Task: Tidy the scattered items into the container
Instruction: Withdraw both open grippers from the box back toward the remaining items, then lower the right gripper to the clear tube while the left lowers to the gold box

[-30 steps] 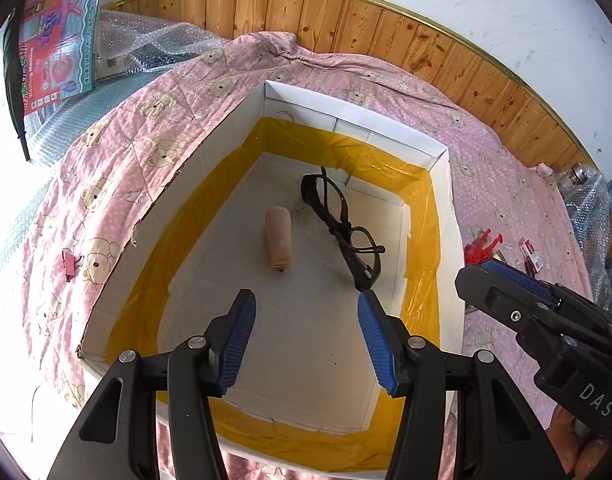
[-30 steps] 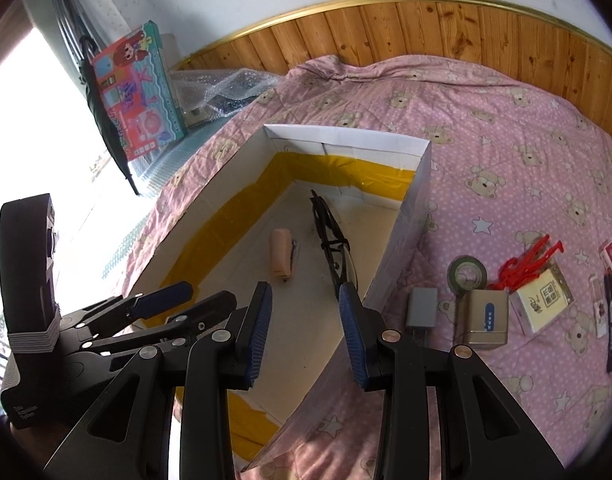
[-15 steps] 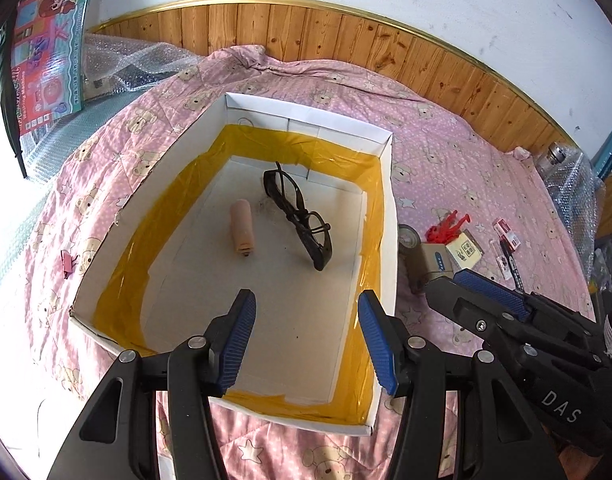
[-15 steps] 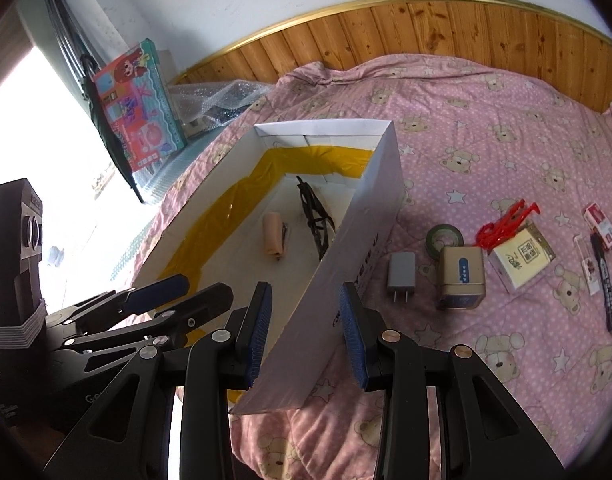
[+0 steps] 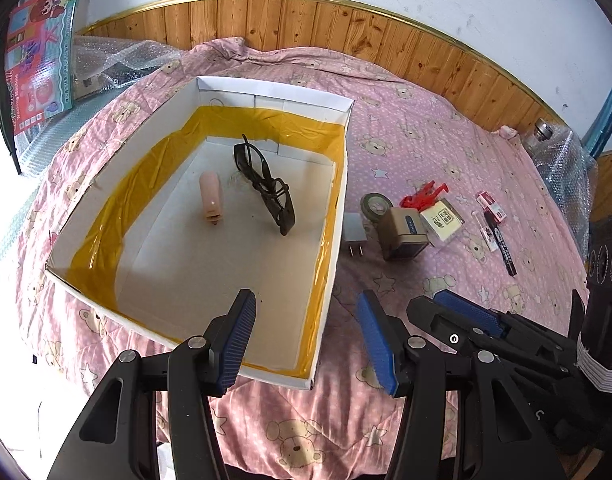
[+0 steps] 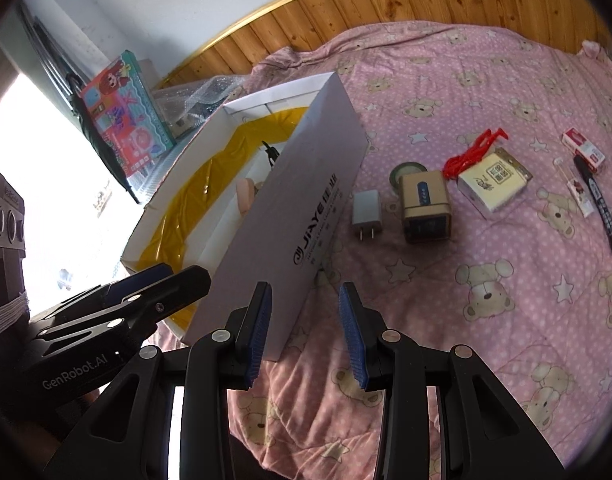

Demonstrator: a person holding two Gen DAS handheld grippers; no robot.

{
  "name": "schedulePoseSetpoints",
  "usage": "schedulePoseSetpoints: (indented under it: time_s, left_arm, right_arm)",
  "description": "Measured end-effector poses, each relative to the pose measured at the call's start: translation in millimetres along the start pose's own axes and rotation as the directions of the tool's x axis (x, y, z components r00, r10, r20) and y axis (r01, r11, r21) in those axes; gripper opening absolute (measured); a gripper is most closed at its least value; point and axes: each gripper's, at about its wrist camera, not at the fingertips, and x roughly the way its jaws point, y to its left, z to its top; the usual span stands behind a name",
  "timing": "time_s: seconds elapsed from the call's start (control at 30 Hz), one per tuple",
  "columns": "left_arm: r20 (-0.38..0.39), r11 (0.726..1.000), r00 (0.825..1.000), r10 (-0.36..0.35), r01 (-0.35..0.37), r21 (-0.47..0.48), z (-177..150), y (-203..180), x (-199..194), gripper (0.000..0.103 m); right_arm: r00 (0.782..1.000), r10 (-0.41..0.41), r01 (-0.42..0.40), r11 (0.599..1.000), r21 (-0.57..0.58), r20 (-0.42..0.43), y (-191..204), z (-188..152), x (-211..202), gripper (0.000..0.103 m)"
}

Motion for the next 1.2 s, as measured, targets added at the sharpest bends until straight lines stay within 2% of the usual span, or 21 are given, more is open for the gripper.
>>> schedulePoseSetpoints:
  time_s: [0.2,0.4,0.47,0.63,0.77,1.2]
  left_arm:
    - [0.042,0.998,0.999,0.033,-0.035,0.052,-14,-24,-6,0.055]
    - [0.036,0.989,0.999,-0.002,-0.003,0.147,-16,-61,-2,0.055]
    - [0.036,0.984,0.999,-0.011,0.005,0.179,-14,-73,0,0.055]
    - [0.016,0.98,0.999,-0.041,0.037,0.196,-8,-93,12,0.055]
    - [-0.005,0.977,0.999,-0.053,0.053,0.209,-7,-105,24,0.055]
    - [-0.058,0.977,0.995,-0.08,0.09,0.194,2,-109,55,0.055]
  right_arm:
    - [1.0,-0.015,0.015,0.999,0.041,0.019,-23,-17,-14,0.037]
    - [0.998,-0.052,0.046,0.989,0.137,0.04,-57,-26,-25,0.038]
    - [0.997,-0.067,0.058,0.984,0.167,0.049,-67,-27,-29,0.041]
    - [0.994,-0.094,0.08,0.969,0.234,0.047,-91,-32,-30,0.043]
    - [0.993,-0.109,0.094,0.965,0.244,0.048,-97,-30,-32,0.043]
    - [0.985,-0.17,0.153,0.952,0.265,0.042,-121,-19,-39,0.043]
